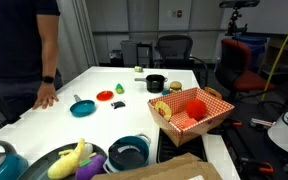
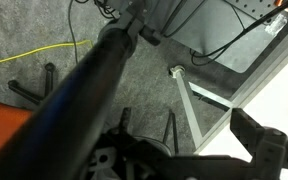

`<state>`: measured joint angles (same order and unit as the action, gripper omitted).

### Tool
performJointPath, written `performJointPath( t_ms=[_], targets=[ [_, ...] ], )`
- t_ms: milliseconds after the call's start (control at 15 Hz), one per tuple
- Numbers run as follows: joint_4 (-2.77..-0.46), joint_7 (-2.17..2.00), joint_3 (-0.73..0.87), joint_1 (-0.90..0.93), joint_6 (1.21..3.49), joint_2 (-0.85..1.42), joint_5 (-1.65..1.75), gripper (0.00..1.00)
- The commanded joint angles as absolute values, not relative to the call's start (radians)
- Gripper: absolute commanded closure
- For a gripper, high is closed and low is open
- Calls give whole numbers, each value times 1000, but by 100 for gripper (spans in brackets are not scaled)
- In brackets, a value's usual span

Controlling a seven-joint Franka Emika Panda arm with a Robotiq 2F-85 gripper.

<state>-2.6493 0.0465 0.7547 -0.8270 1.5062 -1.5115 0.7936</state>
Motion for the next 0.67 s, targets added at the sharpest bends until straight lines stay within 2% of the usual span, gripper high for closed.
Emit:
performJointPath(
  t_ms=[0,600],
  targets=[
    [-2667,44,736,-817,1504,-1509,792,0],
    [-2717,42,727,-812,1503,-1485,792,0]
  ],
)
